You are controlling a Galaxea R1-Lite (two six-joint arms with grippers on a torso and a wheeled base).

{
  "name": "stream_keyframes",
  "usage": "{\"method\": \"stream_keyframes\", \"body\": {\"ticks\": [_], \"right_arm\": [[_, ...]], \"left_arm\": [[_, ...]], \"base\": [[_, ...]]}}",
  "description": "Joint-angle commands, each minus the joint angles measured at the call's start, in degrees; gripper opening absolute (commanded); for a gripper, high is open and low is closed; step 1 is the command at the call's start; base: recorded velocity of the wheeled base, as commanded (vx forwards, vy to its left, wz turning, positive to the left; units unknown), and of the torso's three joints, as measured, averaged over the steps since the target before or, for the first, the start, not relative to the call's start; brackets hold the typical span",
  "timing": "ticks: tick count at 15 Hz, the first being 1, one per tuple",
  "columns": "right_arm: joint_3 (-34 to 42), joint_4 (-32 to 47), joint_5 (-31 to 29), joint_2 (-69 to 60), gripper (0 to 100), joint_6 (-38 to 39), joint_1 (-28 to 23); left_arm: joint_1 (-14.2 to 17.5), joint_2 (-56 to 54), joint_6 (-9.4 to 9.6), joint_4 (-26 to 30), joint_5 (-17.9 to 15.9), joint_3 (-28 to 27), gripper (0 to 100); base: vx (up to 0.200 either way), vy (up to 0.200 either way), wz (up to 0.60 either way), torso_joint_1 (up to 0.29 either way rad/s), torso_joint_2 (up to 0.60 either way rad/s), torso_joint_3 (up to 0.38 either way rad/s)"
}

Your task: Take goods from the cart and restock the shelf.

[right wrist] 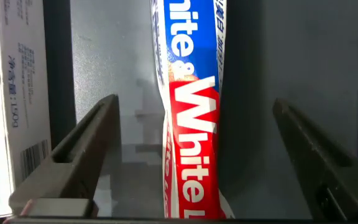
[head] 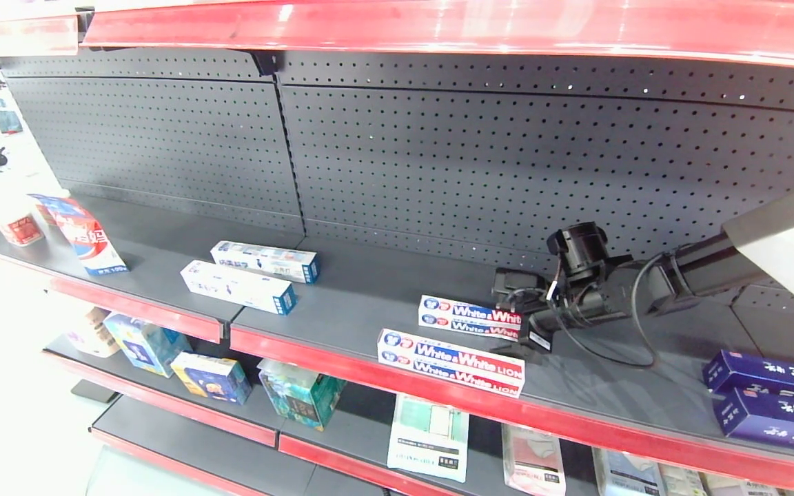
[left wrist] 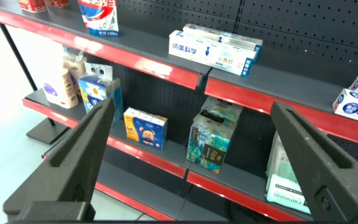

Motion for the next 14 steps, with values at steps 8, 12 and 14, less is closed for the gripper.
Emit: {"method": "stream_keyframes", "body": {"ticks": [8,12,14], "right_arm": [[5.03,0.12,0.54,-4.73,100,5.25,-6.82],[10.13,0.12,0.71,-7.54,100,5.34,-9.28],[11.36,0.03,0.89,-8.60,100,5.43,-9.99]], "left_arm": [[0.01,0.02,-0.02,-0.02,0.02,0.00,100],[0.01,0.02,-0.02,-0.02,0.02,0.00,100],[0.01,-0.07,-0.02,-0.02,0.02,0.00,100]], "base": [[0.000,0.000,0.00,0.000,0.00,0.000],[0.000,0.000,0.00,0.000,0.00,0.000],[0.000,0.000,0.00,0.000,0.00,0.000]]}}
